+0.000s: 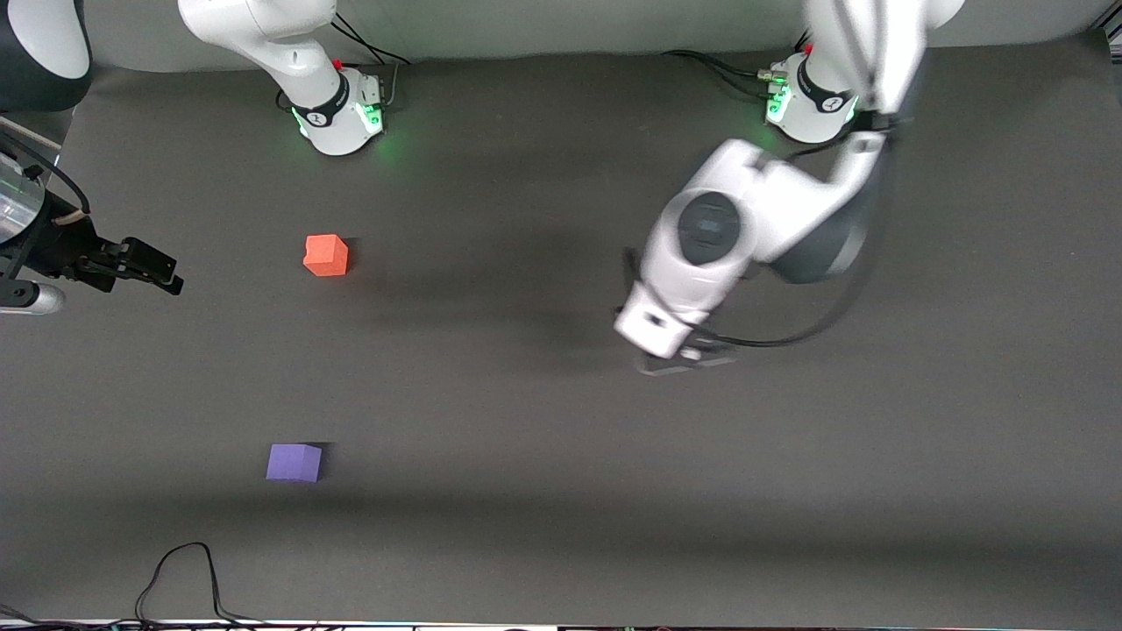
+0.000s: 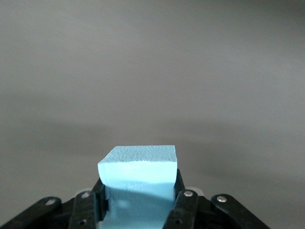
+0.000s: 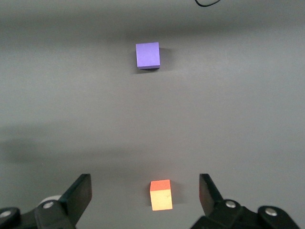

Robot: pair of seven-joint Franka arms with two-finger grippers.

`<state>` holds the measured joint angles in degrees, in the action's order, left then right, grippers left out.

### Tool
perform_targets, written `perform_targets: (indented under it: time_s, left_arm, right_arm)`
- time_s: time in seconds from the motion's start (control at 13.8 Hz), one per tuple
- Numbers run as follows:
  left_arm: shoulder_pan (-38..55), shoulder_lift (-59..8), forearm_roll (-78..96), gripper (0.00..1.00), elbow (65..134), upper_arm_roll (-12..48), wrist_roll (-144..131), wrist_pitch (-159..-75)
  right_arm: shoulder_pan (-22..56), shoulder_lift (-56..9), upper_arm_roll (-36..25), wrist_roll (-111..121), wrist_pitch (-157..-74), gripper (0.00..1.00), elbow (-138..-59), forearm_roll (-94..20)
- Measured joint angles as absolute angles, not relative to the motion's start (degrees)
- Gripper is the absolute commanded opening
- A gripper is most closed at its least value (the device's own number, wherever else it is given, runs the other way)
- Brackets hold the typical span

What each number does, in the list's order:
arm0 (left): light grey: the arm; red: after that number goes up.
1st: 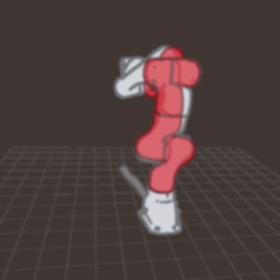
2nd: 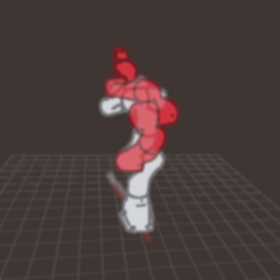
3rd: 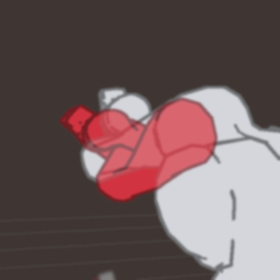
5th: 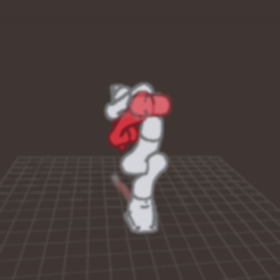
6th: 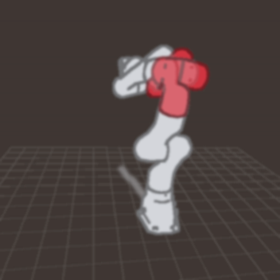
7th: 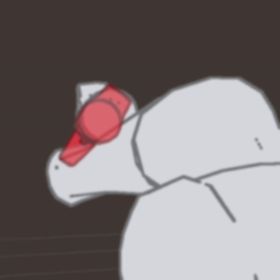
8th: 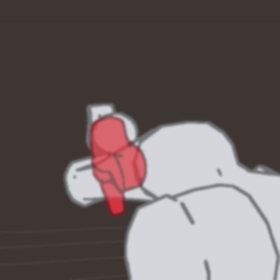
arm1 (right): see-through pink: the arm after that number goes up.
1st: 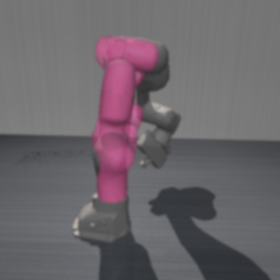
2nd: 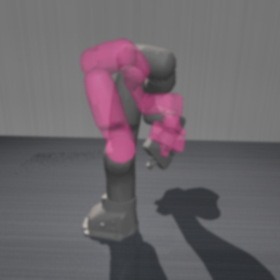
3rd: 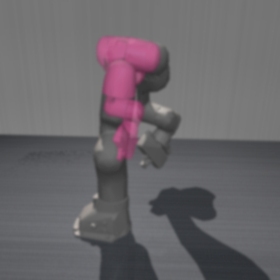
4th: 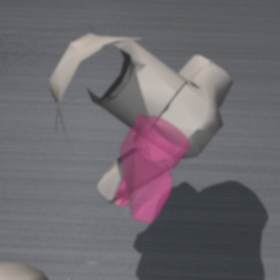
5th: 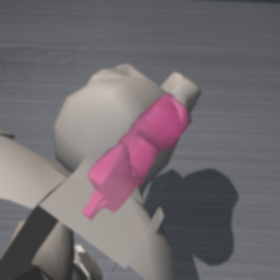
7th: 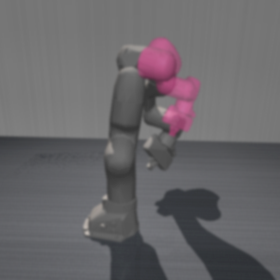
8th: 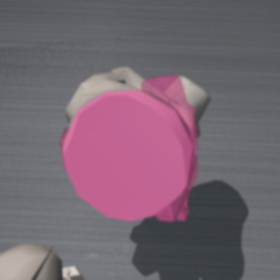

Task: Place blue block between orange and purple blocks
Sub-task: 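Pass the blue cube to the right gripper while the left gripper withdraws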

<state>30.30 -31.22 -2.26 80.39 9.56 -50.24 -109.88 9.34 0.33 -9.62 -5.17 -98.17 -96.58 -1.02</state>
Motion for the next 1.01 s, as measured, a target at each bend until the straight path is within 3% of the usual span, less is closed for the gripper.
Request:
perform_targets:
  time_s: [0.51, 0.65, 0.72, 1.01]
  left_arm:
    - [43.9, -48.9, -10.2, 0.52, 76.9, 9.1, -64.4, -127.9]
    - [44.7, -50.7, -10.7, 0.65, 75.9, 9.0, -65.1, -128.7]
    - [44.8, -51.0, -10.8, 1.00, 75.5, 9.0, -65.1, -128.7]
    - [44.7, -51.0, -11.6, 1.00, 74.0, 8.6, -65.1, -128.5]
  right_arm:
    - [9.3, -0.6, -9.7, -5.2, -100.1, 1.00, -95.6, -1.0]
    - [9.3, -0.8, -9.7, -5.2, -100.1, 1.00, -95.0, -1.0]
    - [9.3, -1.0, -9.7, -5.2, -100.1, 1.00, -95.0, -1.0]
    - [9.4, -6.5, -9.4, -5.1, -99.9, 1.00, -94.1, -1.0]
